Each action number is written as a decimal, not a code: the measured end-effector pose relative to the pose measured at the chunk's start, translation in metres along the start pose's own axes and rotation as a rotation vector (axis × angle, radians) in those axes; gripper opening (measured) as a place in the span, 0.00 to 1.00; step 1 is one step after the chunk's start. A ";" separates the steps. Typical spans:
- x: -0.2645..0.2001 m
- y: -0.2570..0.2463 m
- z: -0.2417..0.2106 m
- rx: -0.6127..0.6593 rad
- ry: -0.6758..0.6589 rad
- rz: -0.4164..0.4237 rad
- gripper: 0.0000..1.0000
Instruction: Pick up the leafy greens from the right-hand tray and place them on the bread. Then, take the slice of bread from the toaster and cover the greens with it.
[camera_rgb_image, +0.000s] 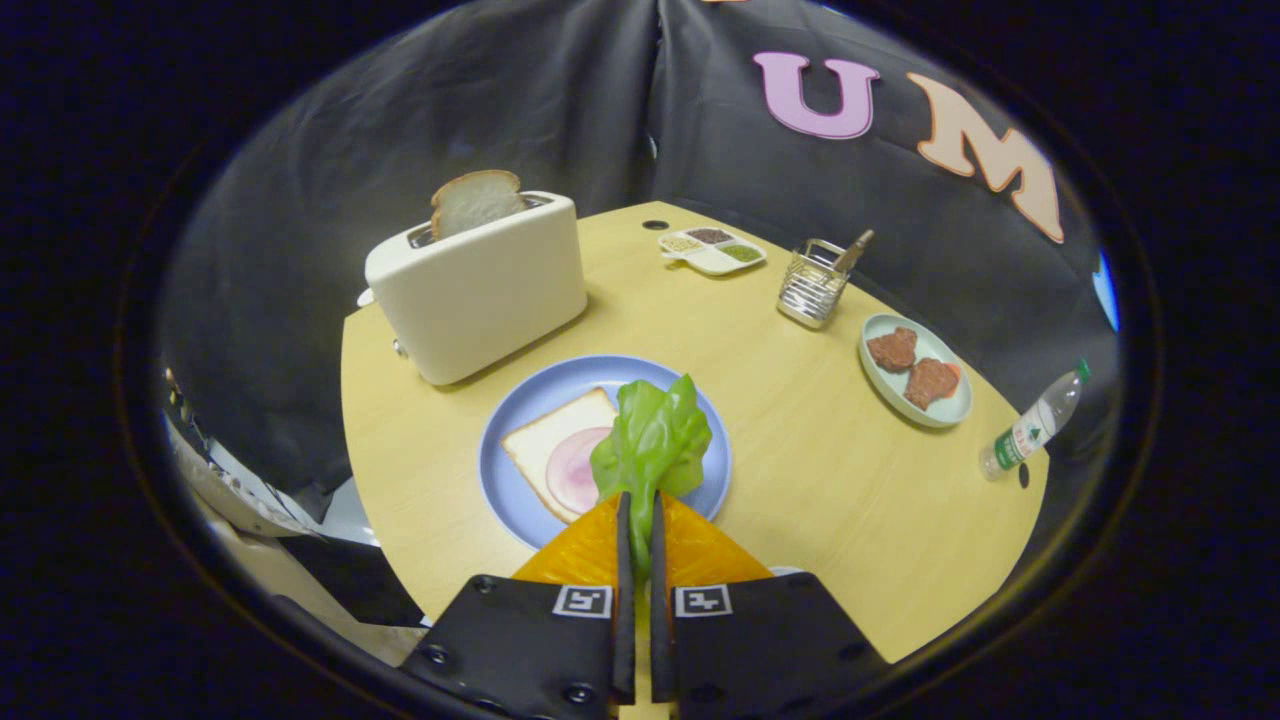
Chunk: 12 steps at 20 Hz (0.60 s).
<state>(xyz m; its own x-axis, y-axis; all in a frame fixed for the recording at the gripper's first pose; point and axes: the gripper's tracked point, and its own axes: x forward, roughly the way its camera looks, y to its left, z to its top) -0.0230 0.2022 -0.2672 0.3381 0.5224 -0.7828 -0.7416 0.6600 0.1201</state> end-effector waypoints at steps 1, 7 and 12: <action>0.003 0.005 0.003 -0.006 -0.001 0.009 0.09; 0.020 0.030 0.014 -0.034 0.007 0.057 0.09; 0.036 0.047 0.017 -0.052 0.025 0.093 0.09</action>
<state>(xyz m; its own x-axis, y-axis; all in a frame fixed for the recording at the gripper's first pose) -0.0359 0.2611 -0.2798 0.2527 0.5658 -0.7849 -0.7981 0.5805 0.1616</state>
